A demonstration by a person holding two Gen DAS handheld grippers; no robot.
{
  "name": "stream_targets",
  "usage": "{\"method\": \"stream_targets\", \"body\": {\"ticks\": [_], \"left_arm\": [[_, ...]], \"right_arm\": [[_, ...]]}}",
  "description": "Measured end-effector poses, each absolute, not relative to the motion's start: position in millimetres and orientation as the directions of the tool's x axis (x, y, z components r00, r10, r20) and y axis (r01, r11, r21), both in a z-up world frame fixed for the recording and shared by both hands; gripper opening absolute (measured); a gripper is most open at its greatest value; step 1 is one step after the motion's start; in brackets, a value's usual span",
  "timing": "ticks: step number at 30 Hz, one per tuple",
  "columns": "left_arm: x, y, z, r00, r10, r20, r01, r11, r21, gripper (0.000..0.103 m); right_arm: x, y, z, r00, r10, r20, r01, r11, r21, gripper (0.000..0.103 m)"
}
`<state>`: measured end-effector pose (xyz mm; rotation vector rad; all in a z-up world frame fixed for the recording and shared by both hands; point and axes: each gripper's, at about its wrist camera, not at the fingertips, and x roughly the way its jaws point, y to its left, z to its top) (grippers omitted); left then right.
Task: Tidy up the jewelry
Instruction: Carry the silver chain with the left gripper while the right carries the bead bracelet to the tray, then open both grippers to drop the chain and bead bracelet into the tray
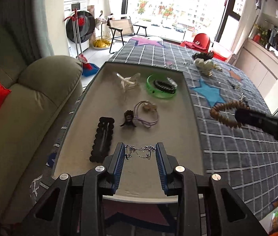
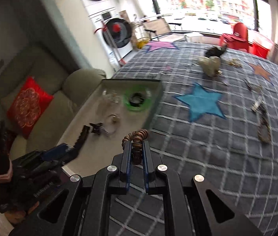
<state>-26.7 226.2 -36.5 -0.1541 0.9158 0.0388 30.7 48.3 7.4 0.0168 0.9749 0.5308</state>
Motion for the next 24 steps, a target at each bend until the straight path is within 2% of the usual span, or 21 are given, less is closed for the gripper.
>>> {"method": "stream_targets", "body": {"ticks": [12,24], "left_arm": [[2.9,232.8,-70.5,0.529,-0.028,-0.848,-0.125,0.986,-0.11,0.035],[12.1,232.0,-82.7,0.497,0.015,-0.868,-0.144,0.987,-0.066,0.035]], "right_arm": [[80.1,111.5,-25.1,0.362,0.424,-0.83,-0.464,0.855,0.234,0.011],[106.5,122.5,-57.0,0.316,0.401,-0.86,-0.437,0.866,0.243,0.012]]}}
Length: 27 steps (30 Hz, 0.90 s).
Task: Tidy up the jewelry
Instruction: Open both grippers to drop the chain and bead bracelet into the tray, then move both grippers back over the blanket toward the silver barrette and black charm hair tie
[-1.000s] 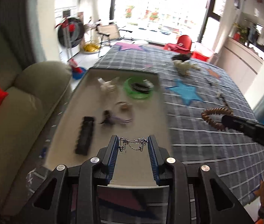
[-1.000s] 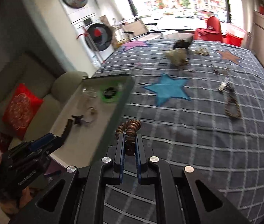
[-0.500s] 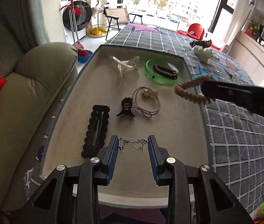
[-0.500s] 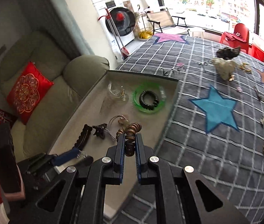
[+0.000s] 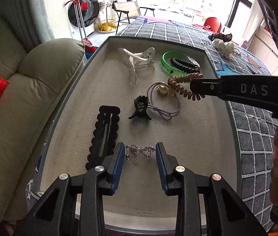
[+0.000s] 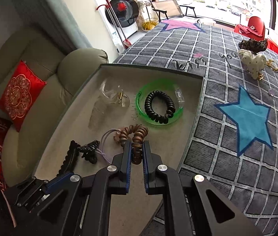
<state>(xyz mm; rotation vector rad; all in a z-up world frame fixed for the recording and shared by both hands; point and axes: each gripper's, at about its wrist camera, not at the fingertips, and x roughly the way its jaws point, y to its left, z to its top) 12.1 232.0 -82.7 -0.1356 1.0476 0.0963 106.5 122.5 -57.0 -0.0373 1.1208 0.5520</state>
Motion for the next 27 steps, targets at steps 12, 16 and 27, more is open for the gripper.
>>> {"method": "stream_targets", "body": {"ticks": [12,16,27], "left_arm": [[9.9,225.2,-76.6,0.503,0.064,-0.862,-0.156,0.988,-0.018,0.035],[8.5,224.5,-76.0,0.497,0.064,-0.865,-0.154,0.988,-0.015,0.052],[3.8,215.7,-63.2,0.526,0.084,-0.847,-0.16,0.987,-0.002,0.089]], "right_arm": [[104.7,126.4,-56.2,0.29,0.4,-0.869,-0.445,0.86,0.248,0.049],[100.4,119.7,-41.4,0.327,0.416,-0.849,-0.444,0.86,0.251,0.049],[85.4,79.6,-20.8,0.378,0.438,-0.816,-0.391,0.874,0.288,0.05]]}}
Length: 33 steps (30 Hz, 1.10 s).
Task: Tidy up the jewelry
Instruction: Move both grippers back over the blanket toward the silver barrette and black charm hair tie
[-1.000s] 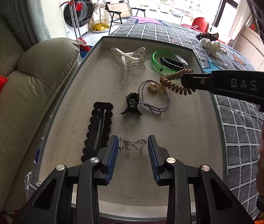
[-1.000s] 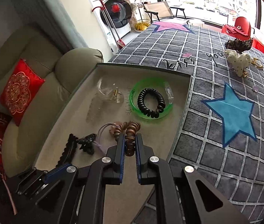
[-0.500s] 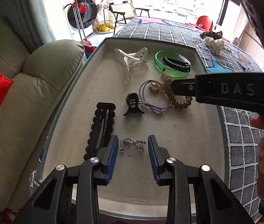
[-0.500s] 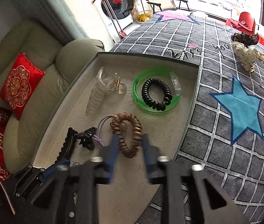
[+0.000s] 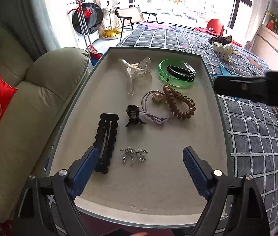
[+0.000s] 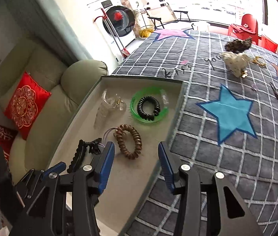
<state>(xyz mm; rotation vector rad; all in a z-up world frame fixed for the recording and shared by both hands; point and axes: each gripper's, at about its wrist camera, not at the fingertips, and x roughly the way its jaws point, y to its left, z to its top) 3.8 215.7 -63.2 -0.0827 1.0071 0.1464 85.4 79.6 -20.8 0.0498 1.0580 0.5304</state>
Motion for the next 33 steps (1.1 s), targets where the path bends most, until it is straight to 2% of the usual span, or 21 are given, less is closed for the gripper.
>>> {"method": "stream_targets", "body": {"ticks": [1,8,9,20,33], "left_arm": [[3.3,216.0,-62.8,0.524,0.085,-0.847,-0.164,0.986,-0.003,0.102],[-1.7,212.9,-56.1,0.53,0.115,-0.84,-0.174,0.984,0.025,0.103],[-2.0,212.8,-55.3,0.53,0.117,-0.84,-0.174,0.984,0.028,0.103],[-2.9,188.4,-30.0,0.564,0.138,-0.814,-0.155,0.986,0.06,0.103],[23.2,90.1,-0.4,0.605,-0.011,-0.796,0.031,0.999,0.01,0.103]], "right_arm": [[83.6,75.4,-19.9,0.379,0.439,-0.814,-0.387,0.875,0.292,0.051],[73.3,44.1,-19.6,0.38,0.461,-0.802,-0.347,0.875,0.338,0.08],[72.0,40.5,-19.8,0.382,0.463,-0.8,-0.342,0.875,0.342,0.081],[61.6,-34.0,-30.2,0.406,0.423,-0.81,-0.24,0.905,0.352,0.081],[80.8,-171.5,-37.7,0.501,0.23,-0.834,0.026,0.96,0.28,0.081]]}}
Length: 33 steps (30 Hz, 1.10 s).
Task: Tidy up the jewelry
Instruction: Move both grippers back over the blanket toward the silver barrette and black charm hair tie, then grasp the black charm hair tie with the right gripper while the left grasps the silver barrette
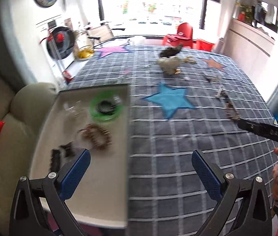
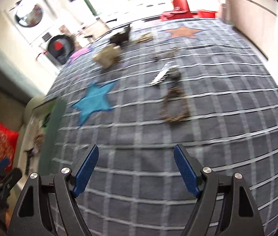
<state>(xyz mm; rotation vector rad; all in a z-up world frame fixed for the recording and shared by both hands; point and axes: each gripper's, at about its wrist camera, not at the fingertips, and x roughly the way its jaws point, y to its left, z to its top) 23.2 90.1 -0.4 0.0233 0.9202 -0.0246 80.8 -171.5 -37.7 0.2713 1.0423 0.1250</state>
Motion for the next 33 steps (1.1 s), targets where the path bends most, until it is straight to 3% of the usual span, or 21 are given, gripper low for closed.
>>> {"method": "stream_targets", "body": {"ticks": [16,23,33], "left_arm": [[73.4,25.7,-30.4,0.534,-0.014,-0.845,0.09,0.995,0.04,0.103],[90.1,15.8,-40.8,0.516,-0.01,-0.857,0.101,0.994,0.049,0.103],[117.7,3.1,-52.6,0.497,-0.005,-0.868,0.125,0.99,0.066,0.103]], "right_arm": [[132.7,-194.9,-45.9,0.526,0.136,-0.84,0.04,0.982,0.184,0.081],[154.7,-192.1,-54.5,0.518,0.112,-0.848,0.026,0.989,0.146,0.068],[191.5,-193.5,-72.3,0.516,0.049,-0.855,0.005,0.998,0.06,0.058]]}}
